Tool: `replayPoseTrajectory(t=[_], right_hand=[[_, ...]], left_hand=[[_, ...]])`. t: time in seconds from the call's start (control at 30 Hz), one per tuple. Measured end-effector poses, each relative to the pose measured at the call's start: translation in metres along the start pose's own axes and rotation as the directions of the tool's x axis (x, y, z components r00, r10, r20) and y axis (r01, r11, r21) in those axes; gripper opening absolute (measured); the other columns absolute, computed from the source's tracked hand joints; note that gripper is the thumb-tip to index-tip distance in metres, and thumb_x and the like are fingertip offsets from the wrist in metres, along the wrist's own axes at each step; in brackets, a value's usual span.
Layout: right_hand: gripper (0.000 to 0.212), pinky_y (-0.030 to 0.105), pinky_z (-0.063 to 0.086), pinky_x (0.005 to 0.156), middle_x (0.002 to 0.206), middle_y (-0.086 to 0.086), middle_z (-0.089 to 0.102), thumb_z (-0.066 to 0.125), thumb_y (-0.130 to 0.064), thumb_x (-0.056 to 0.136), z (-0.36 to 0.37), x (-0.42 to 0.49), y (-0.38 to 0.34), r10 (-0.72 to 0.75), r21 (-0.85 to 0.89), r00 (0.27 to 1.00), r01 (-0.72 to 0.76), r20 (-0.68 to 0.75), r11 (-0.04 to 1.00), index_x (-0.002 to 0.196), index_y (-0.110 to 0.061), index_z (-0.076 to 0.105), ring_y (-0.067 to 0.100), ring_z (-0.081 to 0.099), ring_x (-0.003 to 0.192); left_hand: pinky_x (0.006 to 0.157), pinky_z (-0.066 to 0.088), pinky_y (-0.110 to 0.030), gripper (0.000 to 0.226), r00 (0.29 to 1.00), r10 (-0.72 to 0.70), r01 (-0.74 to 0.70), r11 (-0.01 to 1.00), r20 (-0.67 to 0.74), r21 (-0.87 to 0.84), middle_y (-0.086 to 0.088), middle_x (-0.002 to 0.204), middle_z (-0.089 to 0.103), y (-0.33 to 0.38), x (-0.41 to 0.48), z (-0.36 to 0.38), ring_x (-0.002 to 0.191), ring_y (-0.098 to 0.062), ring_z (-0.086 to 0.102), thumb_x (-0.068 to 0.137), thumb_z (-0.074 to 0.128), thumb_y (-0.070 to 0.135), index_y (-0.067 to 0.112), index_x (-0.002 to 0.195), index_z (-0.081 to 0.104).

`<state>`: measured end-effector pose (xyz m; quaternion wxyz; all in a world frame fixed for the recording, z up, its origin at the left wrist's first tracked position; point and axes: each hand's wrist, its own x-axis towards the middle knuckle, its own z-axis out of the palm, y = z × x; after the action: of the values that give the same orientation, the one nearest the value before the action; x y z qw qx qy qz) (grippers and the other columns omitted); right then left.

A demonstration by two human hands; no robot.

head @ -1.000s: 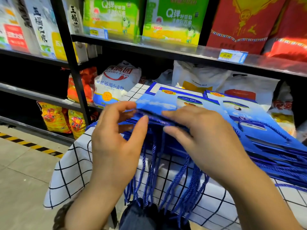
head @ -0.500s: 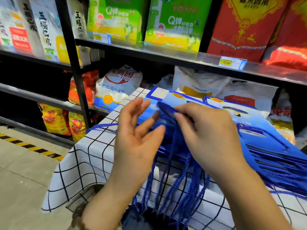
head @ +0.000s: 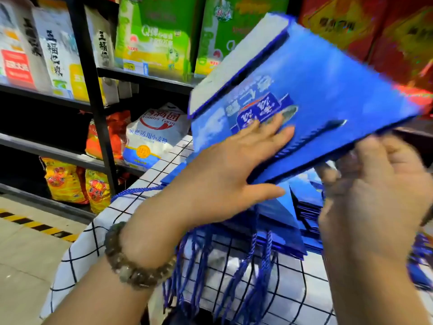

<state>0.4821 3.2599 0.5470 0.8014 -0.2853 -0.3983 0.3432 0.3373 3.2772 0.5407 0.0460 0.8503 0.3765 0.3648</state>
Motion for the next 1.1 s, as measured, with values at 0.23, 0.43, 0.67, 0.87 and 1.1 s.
replayPoseTrajectory(t=[0.23,0.43,0.67,0.87,1.1], right_hand=[[0.011,0.021,0.053,0.052,0.074,0.016,0.053,0.059,-0.006,0.085,-0.052,-0.025,0.051,0.441,-0.209,0.888,-0.46,-0.132,0.863,0.085,-0.005,0.048,0.012,0.065,0.058],[0.027,0.02,0.04,0.043,0.046,-0.002,0.056,0.067,-0.022,0.08,-0.078,-0.006,0.028,0.199,-0.755,0.98,-0.123,0.01,0.644,0.056,-0.016,0.056,0.006,0.045,0.039],[0.029,0.035,0.047,0.085,0.103,-0.018,0.064,0.044,-0.051,0.081,-0.037,-0.011,0.048,0.499,-0.774,0.592,0.49,0.633,0.401,0.105,-0.04,0.056,0.006,0.057,0.098],[0.028,0.02,0.035,0.101,0.117,-0.031,0.051,0.056,-0.042,0.084,-0.058,-0.005,0.054,0.569,-0.829,0.603,0.383,0.559,0.408,0.111,-0.038,0.064,-0.01,0.045,0.116],[0.03,0.021,0.04,0.067,0.071,-0.003,0.066,0.048,-0.032,0.091,-0.061,0.005,0.057,0.417,-0.876,0.812,0.222,0.409,0.428,0.075,-0.016,0.068,0.017,0.059,0.074]], left_hand=[[0.093,0.041,-0.028,0.039,0.918,-0.27,0.179,0.936,0.291,0.304,0.011,0.129,0.057,-0.031,-0.026,0.014,0.118,-0.014,0.051,0.089,0.049,0.048,0.04,0.127,0.051],[0.096,0.04,-0.031,0.042,0.871,-0.328,0.218,0.925,0.366,0.31,0.016,0.128,0.056,-0.037,-0.033,0.014,0.121,-0.008,0.048,0.083,0.056,0.051,0.043,0.124,0.052],[0.064,0.035,-0.022,0.024,0.94,-0.213,0.15,0.959,0.265,0.239,0.014,0.088,0.06,-0.02,-0.03,0.019,0.075,-0.002,0.043,0.076,0.064,0.051,0.032,0.086,0.052],[0.05,0.026,-0.021,0.041,0.934,-0.254,0.171,0.936,0.252,0.308,0.008,0.064,0.049,-0.029,-0.049,-0.019,0.065,-0.002,0.045,0.073,0.053,0.065,0.029,0.061,0.039],[0.043,0.04,-0.022,0.029,0.836,-0.524,0.519,0.851,0.163,0.076,0.005,0.04,0.048,-0.056,-0.052,-0.056,0.035,-0.005,0.044,0.076,0.065,0.035,0.016,0.055,0.059]])
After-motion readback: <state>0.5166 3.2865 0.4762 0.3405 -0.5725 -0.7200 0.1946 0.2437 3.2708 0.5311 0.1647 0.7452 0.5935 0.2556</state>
